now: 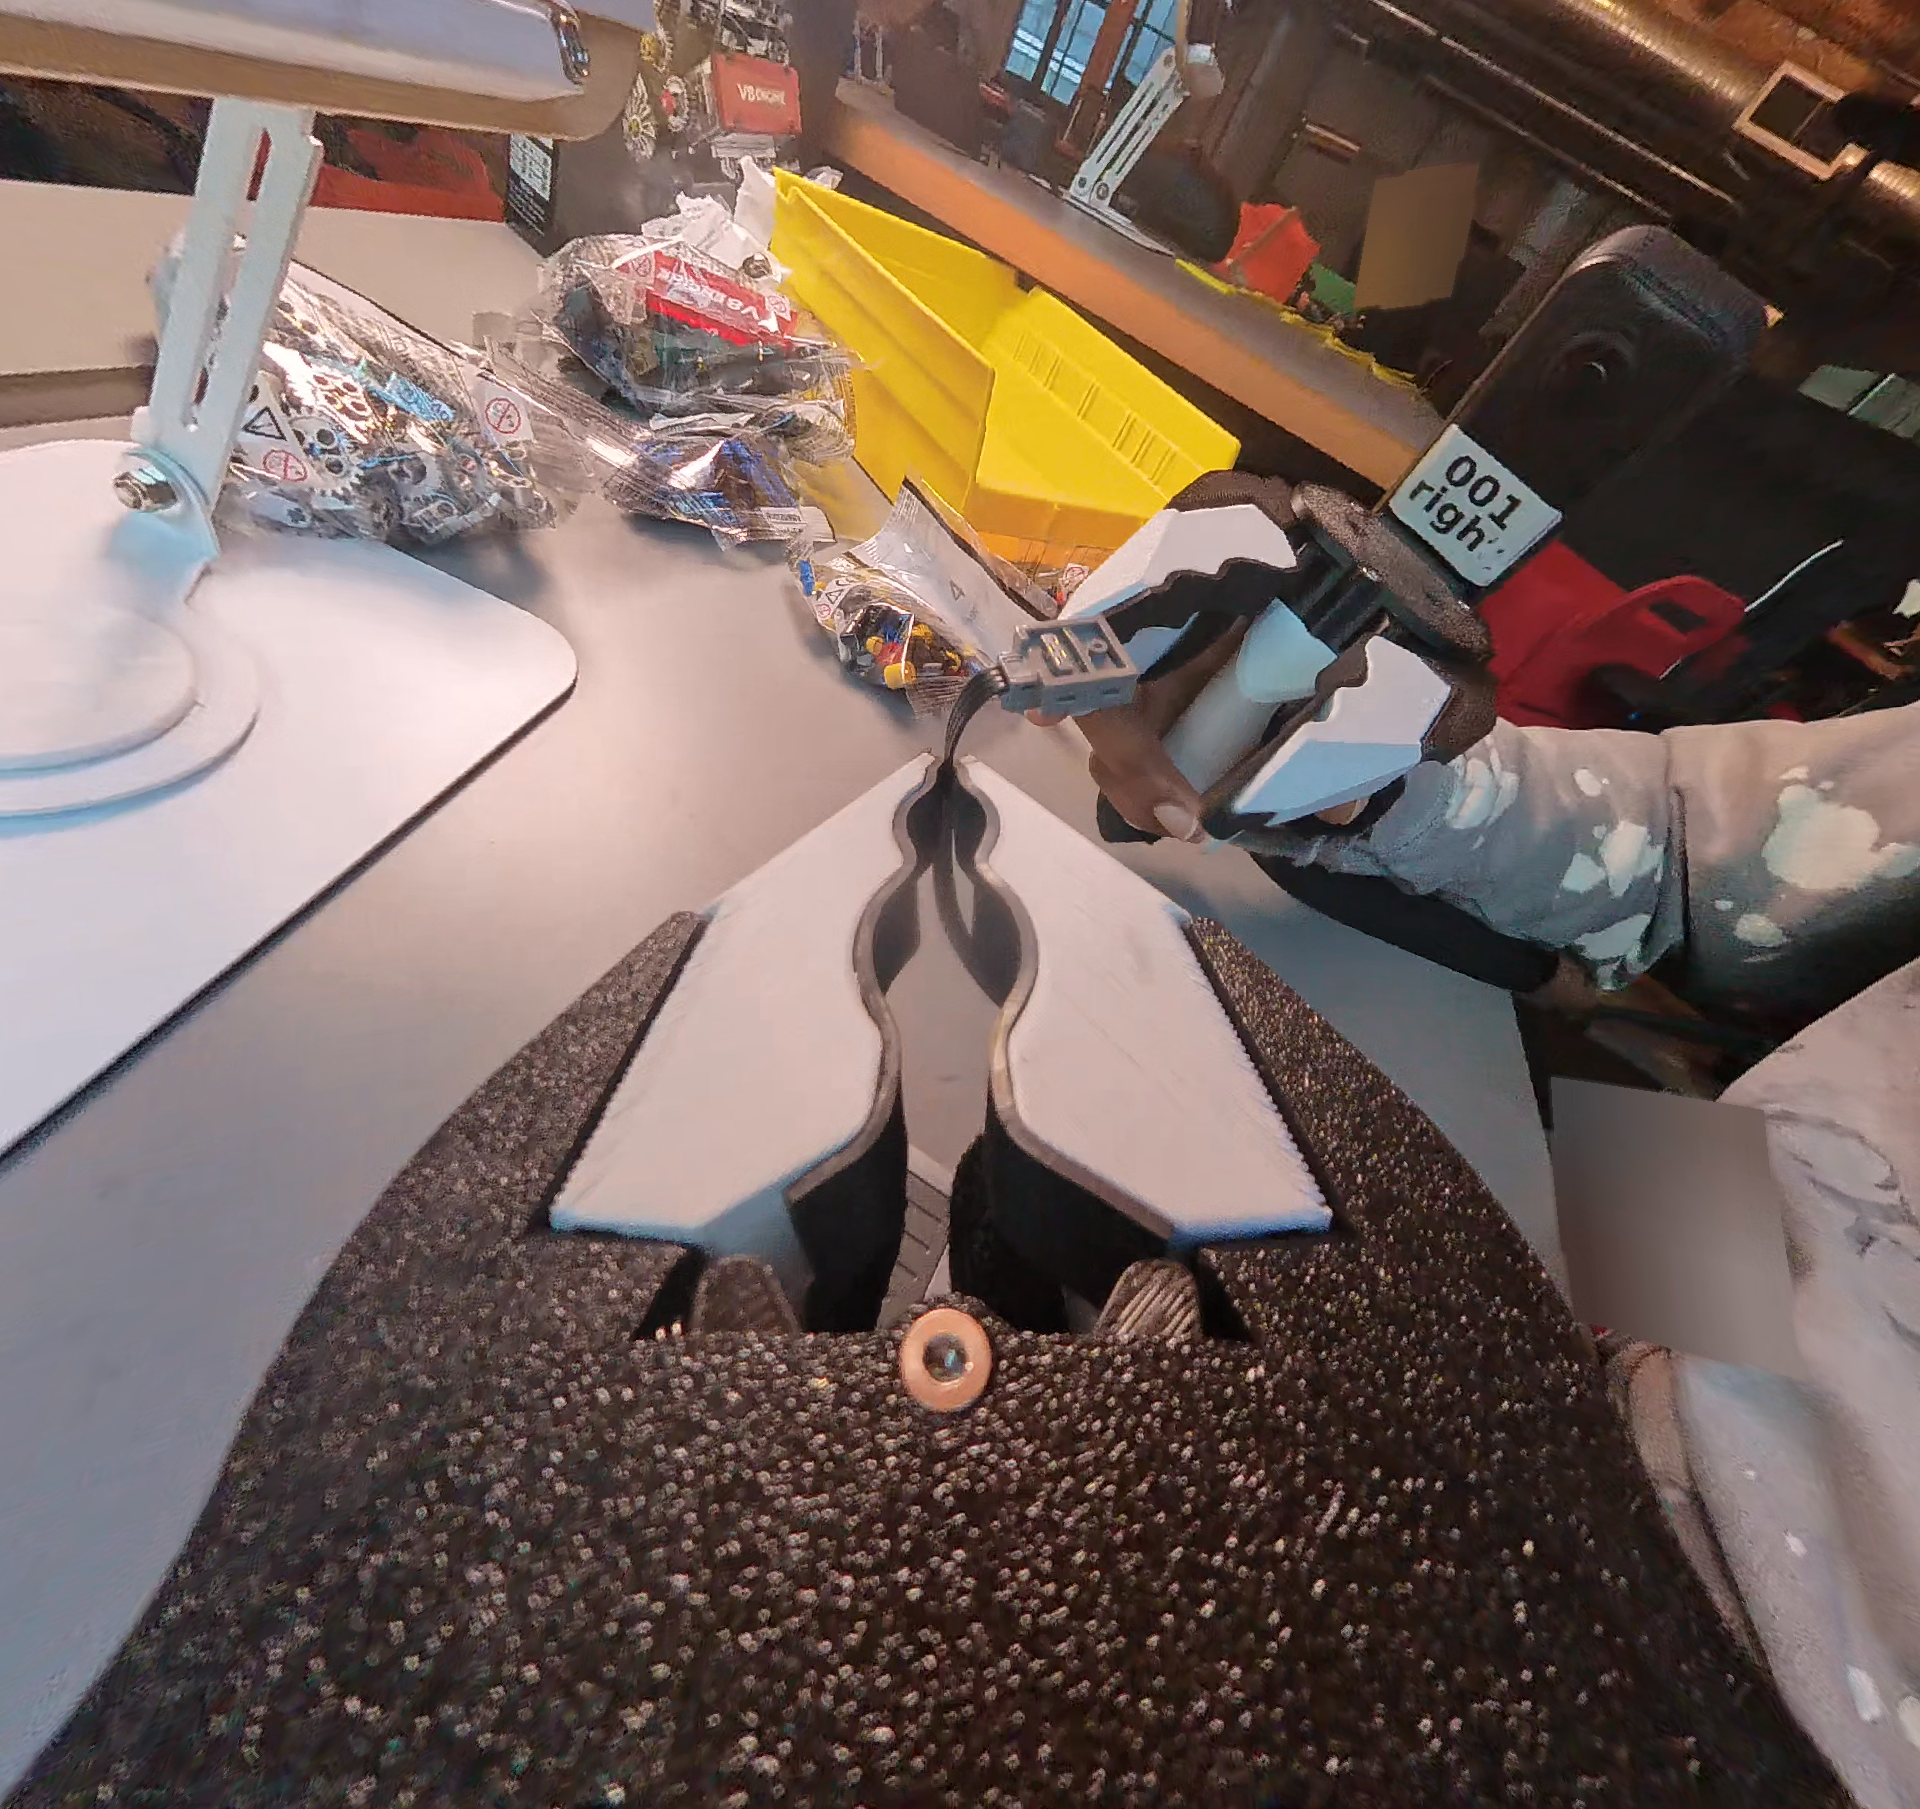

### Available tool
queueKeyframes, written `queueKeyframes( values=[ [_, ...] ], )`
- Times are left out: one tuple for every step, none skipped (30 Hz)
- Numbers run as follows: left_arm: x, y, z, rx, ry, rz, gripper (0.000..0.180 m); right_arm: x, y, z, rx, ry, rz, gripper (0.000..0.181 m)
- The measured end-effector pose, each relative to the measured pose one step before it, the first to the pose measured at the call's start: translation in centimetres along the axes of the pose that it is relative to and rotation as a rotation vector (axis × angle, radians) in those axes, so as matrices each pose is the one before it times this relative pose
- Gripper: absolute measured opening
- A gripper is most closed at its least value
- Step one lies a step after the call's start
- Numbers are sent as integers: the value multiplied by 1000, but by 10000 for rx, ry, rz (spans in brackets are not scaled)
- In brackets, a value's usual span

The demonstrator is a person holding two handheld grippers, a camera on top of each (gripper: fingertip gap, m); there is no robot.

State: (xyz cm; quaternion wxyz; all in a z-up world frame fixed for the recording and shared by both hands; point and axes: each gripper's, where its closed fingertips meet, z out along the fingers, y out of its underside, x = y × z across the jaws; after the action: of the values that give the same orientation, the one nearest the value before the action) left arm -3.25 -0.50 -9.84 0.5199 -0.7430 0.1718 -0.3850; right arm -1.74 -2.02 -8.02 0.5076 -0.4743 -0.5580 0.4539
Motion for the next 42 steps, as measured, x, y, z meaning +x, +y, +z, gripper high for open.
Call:
queueKeyframes(
  values=[
    [108,111,141,-18,-5,-114,0,170,-211,254,20,245,2,39],
    [56,114,135,-9,-47,-87,0,195,-337,192,110,230,46,36],
    [59,131,138,-16,-48,-67,0,219,-362,162,140,258,77,32],
    [94,121,137,-15,-28,-71,0,198,-326,146,105,257,57,30],
    [160,49,113,33,15,-94,0,101,-241,146,66,223,15,28],
    [194,-13,91,75,53,-138,0,164,-15,175,-65,280,-33,25],
    [174,-79,50,114,69,-213,0,96,78,149,-92,228,-75,26],
    [105,-112,19,149,60,-233,0,-3,-143,26,106,154,-58,26],
    [63,-139,-31,163,66,-223,0,32,-107,-22,86,136,-50,27],
    [-57,-177,-78,182,22,-202,0,29,-21,-16,23,95,-37,28],
    [-106,-209,-131,175,13,-188,0,82,-48,-23,51,104,27,28],
    [-66,-207,-117,141,50,-190,0,89,-22,36,22,81,116,28],
    [-48,-140,-74,91,37,-163,0,-19,44,135,-31,11,151,28],
    [-85,-102,-35,73,-10,-89,0,-126,66,193,-51,-43,131,28],
    [-32,-35,-5,32,-16,-19,0,-82,58,219,-43,0,76,28],
    [17,69,43,-41,-5,22,0,-80,0,195,-11,-2,27,28],
    [31,108,55,-47,-24,57,0,52,-64,148,15,49,-9,27],
    [41,57,48,-7,-36,76,0,117,-42,120,-11,54,-15,24],
    [67,39,37,-10,-34,101,0,64,50,87,-50,-17,17,17],
    [34,1,18,6,-49,109,0,103,116,41,-73,-7,58,17],
    [-43,-7,-1,1,-67,100,0,72,43,-34,-18,-54,70,17],
    [-38,33,8,-27,-32,65,0,36,-51,-90,31,-112,107,16],
    [40,84,16,-75,63,60,0,-60,-129,-138,65,-213,90,16],
    [197,97,11,-131,173,154,0,-72,-183,-206,83,-278,48,16],
    [36,-25,-105,-131,66,335,2,-161,-61,-200,-18,-407,21,16],
    [-85,-105,-236,-152,-43,601,10,-313,12,-296,-82,-565,33,16],
    [56,-98,-350,-220,12,810,18,-129,-163,-494,90,-429,3,16],
    [80,-275,-469,-114,-53,827,22,18,65,-501,-53,-354,79,16],
    [208,-361,-455,3,-39,812,23,-62,283,-432,-141,-426,201,16],
    [528,-147,-262,-66,134,701,23,-74,73,-366,73,-384,318,16],
    [649,114,7,-174,214,476,23,-318,-108,-260,206,-488,428,16],
    [549,168,186,-152,132,286,23,-471,-27,-89,114,-532,460,16],
    [631,135,270,-97,175,219,23,-338,26,56,70,-361,288,16],
    [517,6,249,-6,115,152,23,-342,107,161,8,-287,164,16],
    [434,-75,177,52,105,89,21,-330,191,216,-35,-270,159,16],
    [408,-48,138,38,158,4,18,-194,161,212,-8,-148,135,16],
    [257,13,111,7,112,-79,14,-142,206,176,-38,-94,64,16],
    [-33,127,80,-49,-33,-114,8,-256,295,168,-123,-152,27,16],
    [-13,169,45,-70,5,-71,5,-16,134,106,-39,15,6,16],
    [60,37,-8,25,40,-85,4,-41,6,25,24,-27,20,16],
    [-6,-107,-43,116,1,-124,3,9,-100,-25,84,-26,98,16],
    [-71,-161,-12,146,-23,-206,3,45,-147,-17,127,17,92,16]
  ],
)
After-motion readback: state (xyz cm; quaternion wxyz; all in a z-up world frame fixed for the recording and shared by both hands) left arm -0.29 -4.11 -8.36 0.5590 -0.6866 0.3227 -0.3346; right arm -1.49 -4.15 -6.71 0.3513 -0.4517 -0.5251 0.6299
